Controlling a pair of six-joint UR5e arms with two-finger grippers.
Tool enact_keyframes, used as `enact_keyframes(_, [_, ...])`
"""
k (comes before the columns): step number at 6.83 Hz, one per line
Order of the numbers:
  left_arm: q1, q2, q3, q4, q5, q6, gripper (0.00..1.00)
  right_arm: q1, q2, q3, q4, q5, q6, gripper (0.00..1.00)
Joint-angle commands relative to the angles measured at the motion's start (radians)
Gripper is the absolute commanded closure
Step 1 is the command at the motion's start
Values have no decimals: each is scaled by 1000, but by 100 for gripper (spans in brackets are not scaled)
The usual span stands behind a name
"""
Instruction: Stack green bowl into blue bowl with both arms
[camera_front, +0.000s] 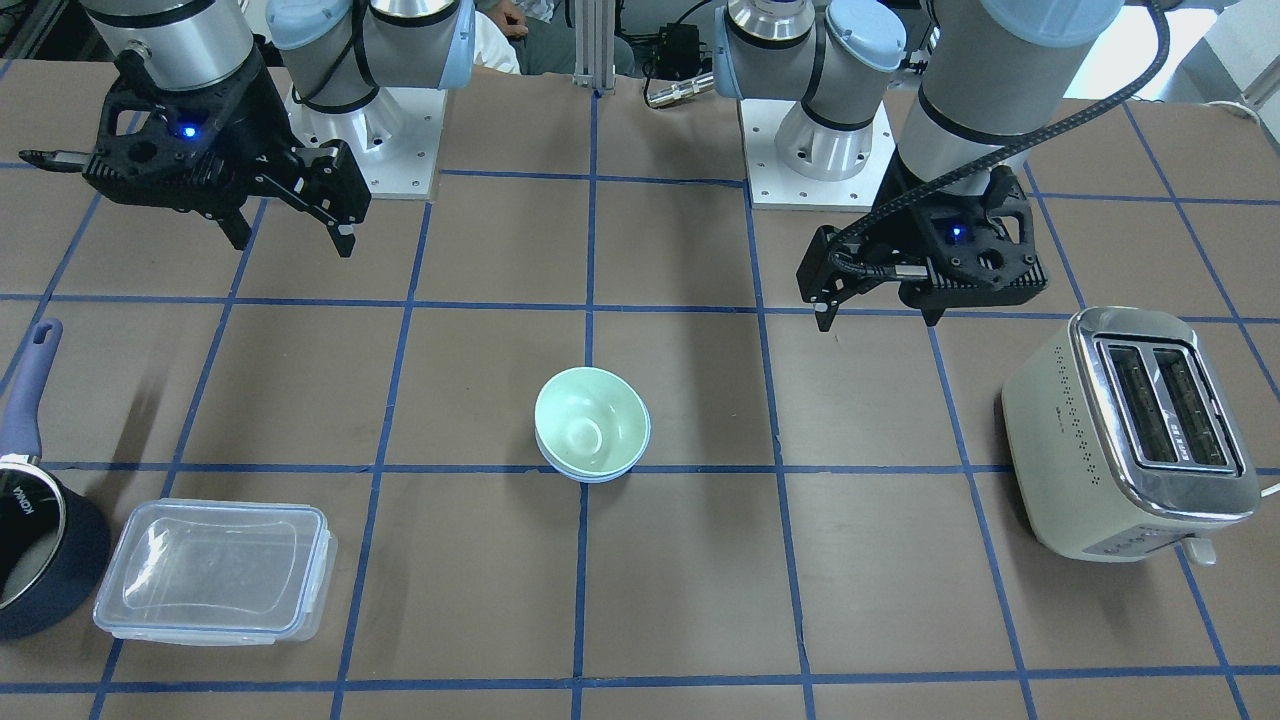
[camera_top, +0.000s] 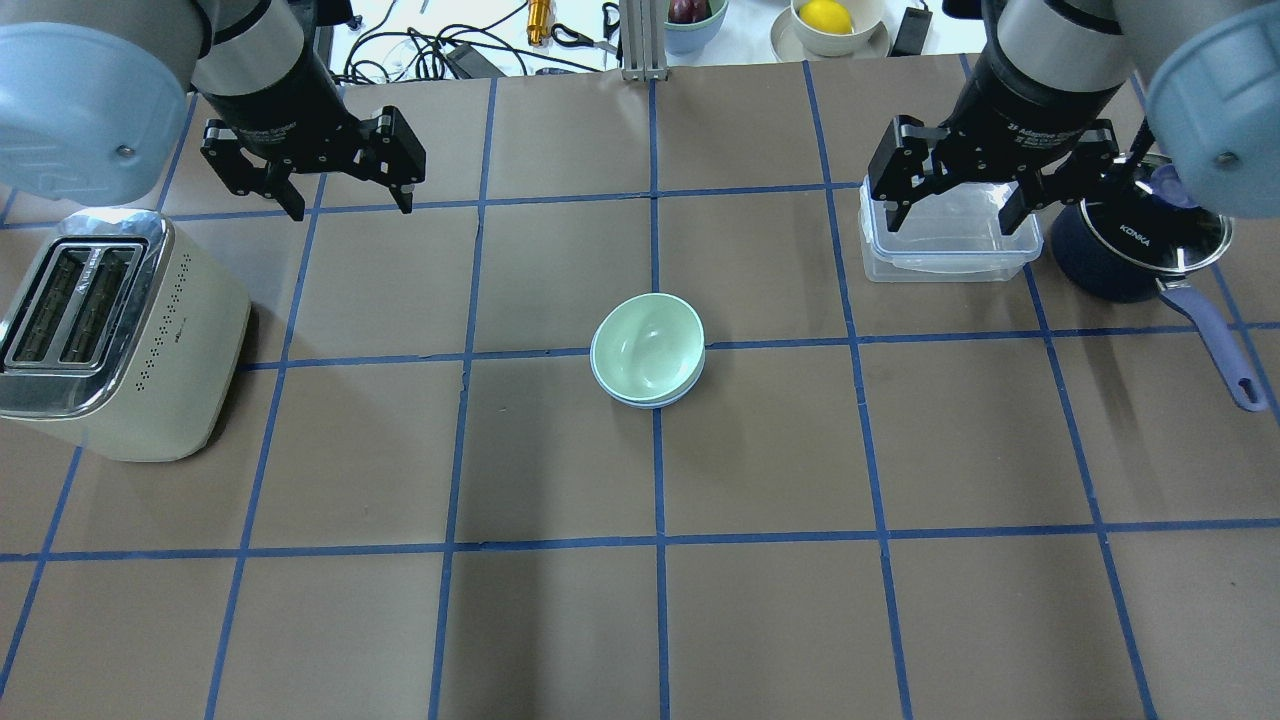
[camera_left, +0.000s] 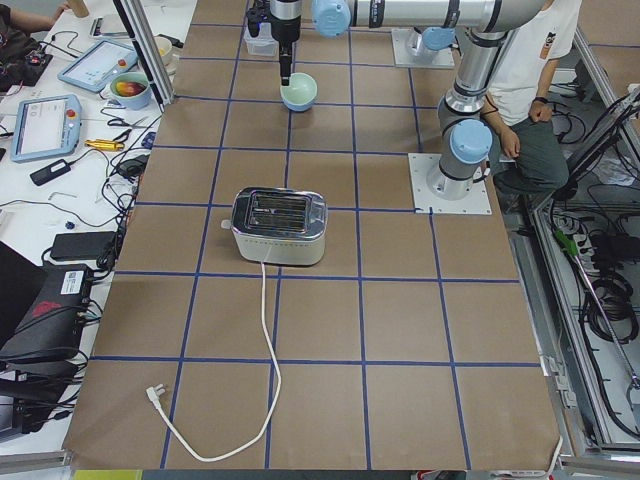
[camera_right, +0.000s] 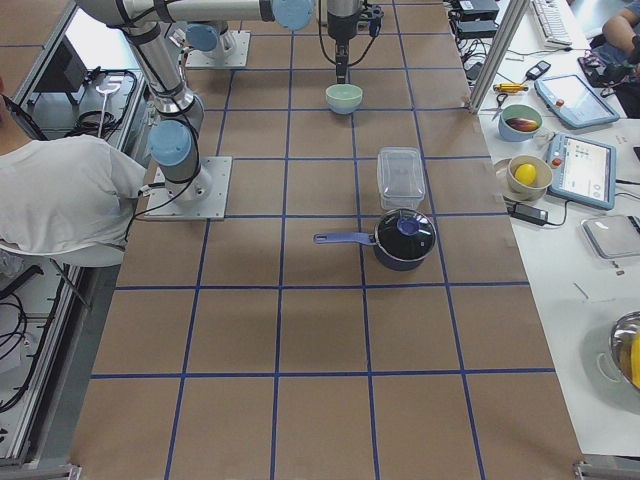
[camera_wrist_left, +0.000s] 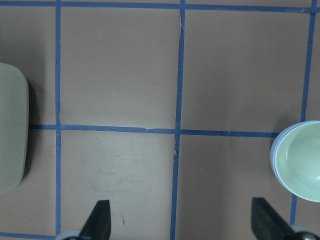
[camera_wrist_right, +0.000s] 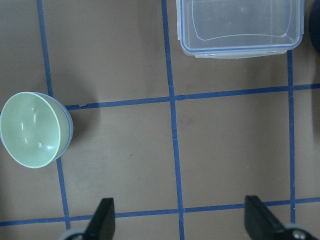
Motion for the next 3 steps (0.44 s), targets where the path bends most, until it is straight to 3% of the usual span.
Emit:
enact_keyframes(1, [0, -1, 0, 0, -2, -1, 0, 1, -1, -1, 4, -8, 4, 6])
enact_keyframes(3, [0, -2, 0, 0, -2, 0, 0, 1, -1, -2, 4, -13, 4, 5])
